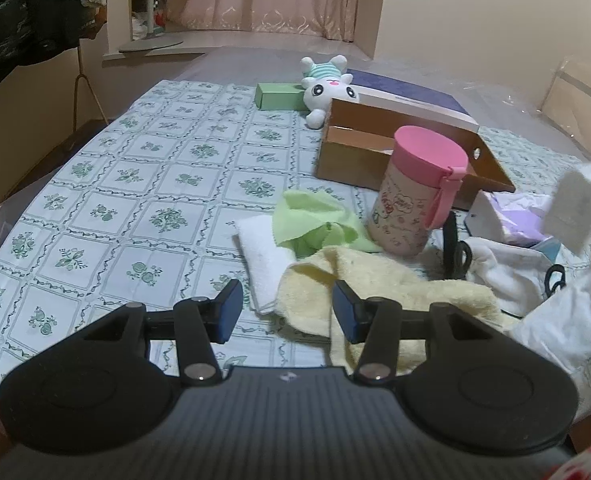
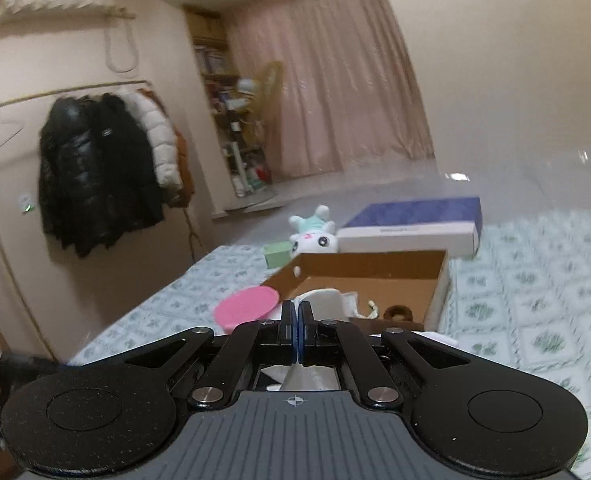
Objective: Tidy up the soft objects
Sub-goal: 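Grasp the white FASHION sock with the right gripper while the left grasps the purple scrunchie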
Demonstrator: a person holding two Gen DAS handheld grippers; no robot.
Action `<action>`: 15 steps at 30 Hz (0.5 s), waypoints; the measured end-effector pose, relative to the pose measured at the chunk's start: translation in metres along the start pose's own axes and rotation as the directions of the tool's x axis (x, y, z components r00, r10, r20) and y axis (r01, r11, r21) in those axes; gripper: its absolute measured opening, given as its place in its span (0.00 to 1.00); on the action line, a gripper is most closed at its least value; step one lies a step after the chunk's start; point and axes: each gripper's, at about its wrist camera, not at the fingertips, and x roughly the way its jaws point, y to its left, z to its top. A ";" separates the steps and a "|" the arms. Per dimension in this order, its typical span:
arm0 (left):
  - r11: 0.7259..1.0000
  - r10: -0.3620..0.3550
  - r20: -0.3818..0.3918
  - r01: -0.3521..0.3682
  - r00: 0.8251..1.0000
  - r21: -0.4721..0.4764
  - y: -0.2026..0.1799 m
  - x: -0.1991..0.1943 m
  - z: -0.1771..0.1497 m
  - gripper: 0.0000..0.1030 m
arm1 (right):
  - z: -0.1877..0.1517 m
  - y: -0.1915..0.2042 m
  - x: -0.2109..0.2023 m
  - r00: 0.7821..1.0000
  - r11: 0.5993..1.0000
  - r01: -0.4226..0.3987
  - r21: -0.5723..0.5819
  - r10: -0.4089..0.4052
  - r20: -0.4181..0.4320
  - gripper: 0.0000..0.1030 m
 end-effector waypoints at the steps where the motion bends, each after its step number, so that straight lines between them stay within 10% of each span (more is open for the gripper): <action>1: 1.000 -0.002 -0.001 0.002 1.000 0.002 -0.002 0.000 0.000 0.45 | -0.003 0.002 -0.006 1.000 1.000 -0.004 -0.025 0.004 -0.018 0.01; 6: 1.000 -0.015 -0.009 0.015 1.000 0.011 -0.009 0.000 -0.002 0.45 | -0.047 0.014 -0.010 0.968 0.992 -0.052 -0.119 0.020 -0.251 0.01; 15: 0.997 -0.059 -0.022 0.060 0.998 0.041 -0.026 -0.003 -0.006 0.45 | -0.124 0.006 0.038 0.799 0.999 0.031 -0.030 -0.042 -0.600 0.01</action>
